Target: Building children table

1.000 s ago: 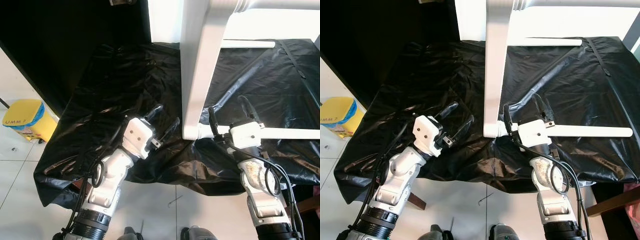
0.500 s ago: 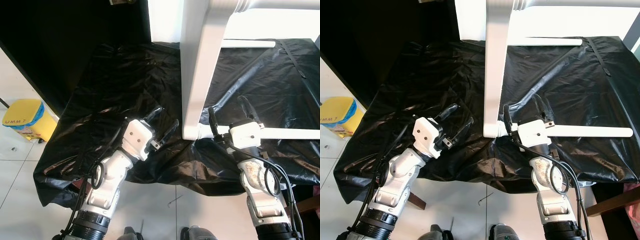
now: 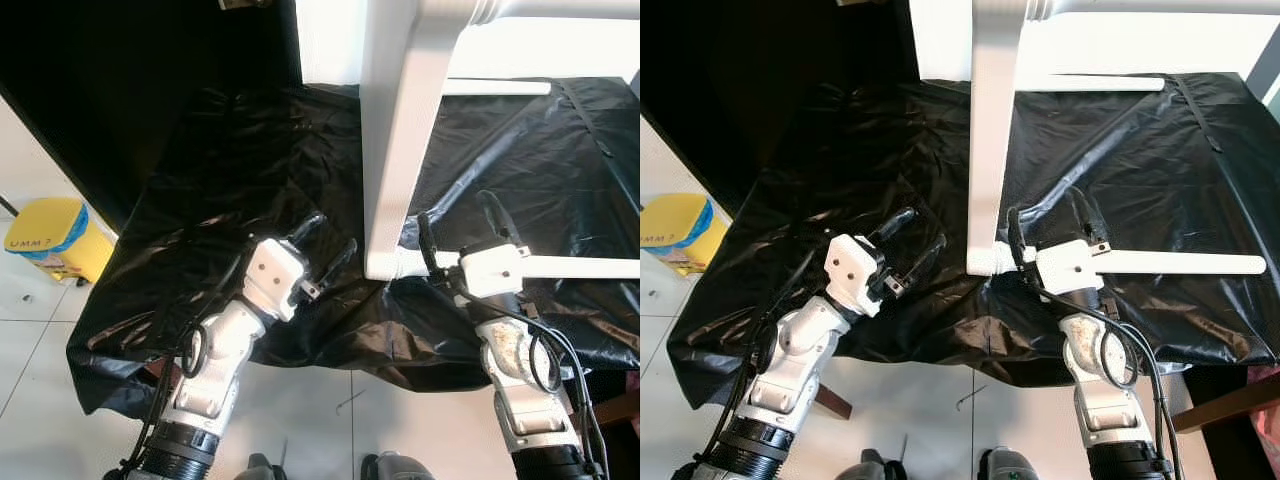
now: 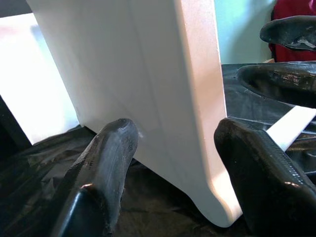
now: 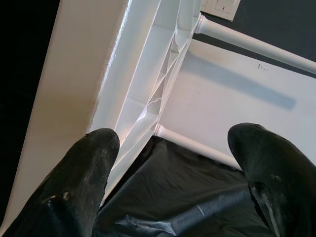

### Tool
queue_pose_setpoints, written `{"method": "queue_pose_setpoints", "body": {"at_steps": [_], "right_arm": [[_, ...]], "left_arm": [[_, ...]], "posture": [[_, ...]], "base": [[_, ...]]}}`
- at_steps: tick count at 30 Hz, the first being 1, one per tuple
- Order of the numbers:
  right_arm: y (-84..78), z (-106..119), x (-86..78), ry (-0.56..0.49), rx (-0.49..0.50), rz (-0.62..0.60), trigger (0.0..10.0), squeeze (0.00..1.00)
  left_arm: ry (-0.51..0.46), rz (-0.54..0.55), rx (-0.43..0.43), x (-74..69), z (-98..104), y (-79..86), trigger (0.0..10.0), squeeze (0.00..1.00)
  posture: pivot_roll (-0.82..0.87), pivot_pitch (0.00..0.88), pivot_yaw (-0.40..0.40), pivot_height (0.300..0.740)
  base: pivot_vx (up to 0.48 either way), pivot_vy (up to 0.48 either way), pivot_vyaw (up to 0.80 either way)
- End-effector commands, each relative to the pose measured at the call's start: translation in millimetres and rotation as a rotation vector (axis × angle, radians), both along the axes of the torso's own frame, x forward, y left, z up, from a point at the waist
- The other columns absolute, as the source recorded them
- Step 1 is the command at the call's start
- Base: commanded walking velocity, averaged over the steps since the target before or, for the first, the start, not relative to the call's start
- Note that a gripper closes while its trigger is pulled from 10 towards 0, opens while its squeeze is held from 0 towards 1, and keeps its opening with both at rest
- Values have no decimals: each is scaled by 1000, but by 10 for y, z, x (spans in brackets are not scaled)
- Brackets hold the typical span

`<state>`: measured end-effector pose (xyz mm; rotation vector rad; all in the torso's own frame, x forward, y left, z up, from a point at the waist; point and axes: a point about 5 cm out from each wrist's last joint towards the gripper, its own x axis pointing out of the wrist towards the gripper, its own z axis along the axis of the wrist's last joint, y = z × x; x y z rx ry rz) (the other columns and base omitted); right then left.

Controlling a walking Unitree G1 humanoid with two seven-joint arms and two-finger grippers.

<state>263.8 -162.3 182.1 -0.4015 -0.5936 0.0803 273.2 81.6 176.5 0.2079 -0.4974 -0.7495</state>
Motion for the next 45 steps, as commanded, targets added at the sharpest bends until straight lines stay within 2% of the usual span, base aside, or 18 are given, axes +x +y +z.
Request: {"method": "queue_pose_setpoints", "body": {"at_steps": [1, 6, 7, 8, 13, 14, 15, 16, 17, 21, 22, 35, 45], "right_arm": [[17, -28, -20, 3, -7, 2, 10000, 0], [10, -28, -33, 4, -11, 4, 10000, 0], [6, -38, -23, 8, -11, 4, 10000, 47], [4, -40, -13, 10, -7, 5, 10000, 1000], [8, -23, 2, 6, -5, 11, 10000, 1000], [6, -21, 8, 4, -7, 11, 10000, 1000], [6, -21, 8, 4, -7, 11, 10000, 1000], [7, -23, 15, 5, -9, 10, 10000, 1000], [14, -14, 23, 1, -13, 13, 10000, 137], [24, 0, 32, -4, -17, 16, 10000, 137], [25, 0, 31, -4, -19, 19, 10000, 0], [35, -60, 7, 34, -14, 31, 10000, 0], [42, -63, 18, 33, -20, 37, 10000, 0]], "left_arm": [[5, 27, 8, -3, -15, 16, 10000, 0], [9, 25, 4, -12, -12, 13, 10000, 0], [16, 26, 0, -1, -22, 21, 10000, 1000], [21, 29, -6, 10, -25, 29, 10000, 1000], [16, 35, -1, 19, -22, 26, 10000, 1000], [7, 36, 15, 15, -29, 16, 10000, 776], [7, 36, 15, 15, -29, 16, 10000, 776], [6, 39, 18, 15, -37, 14, 10000, 0], [3, 42, 14, 18, -33, 15, 10000, 0], [0, 47, 9, 21, -25, 15, 10000, 0], [1, 43, 6, 15, -24, 11, 10000, 0], [29, 59, 37, -11, -106, -29, 10000, 0], [42, 69, 23, -8, -115, 0, 10000, 0]], "posture": [[-126, 128, 64, 740], [-123, 125, 59, 740], [-124, 125, 57, 740], [-123, 126, 57, 740], [-123, 116, 52, 740], [-122, 111, 47, 740], [-122, 111, 47, 740], [-122, 104, 42, 740], [-122, 104, 42, 740], [-122, 104, 42, 740], [-119, 102, 40, 740], [-122, 100, 34, 740], [-115, 94, 30, 740]], "base": [[0, 0, 0], [0, 0, 0], [0, 0, 0], [0, 0, 0], [0, 0, 0], [0, 0, 0], [0, 0, 0], [0, 0, 0], [0, 0, 0], [0, 0, 0], [0, 0, 0], [0, 0, 0], [0, 0, 0]]}}
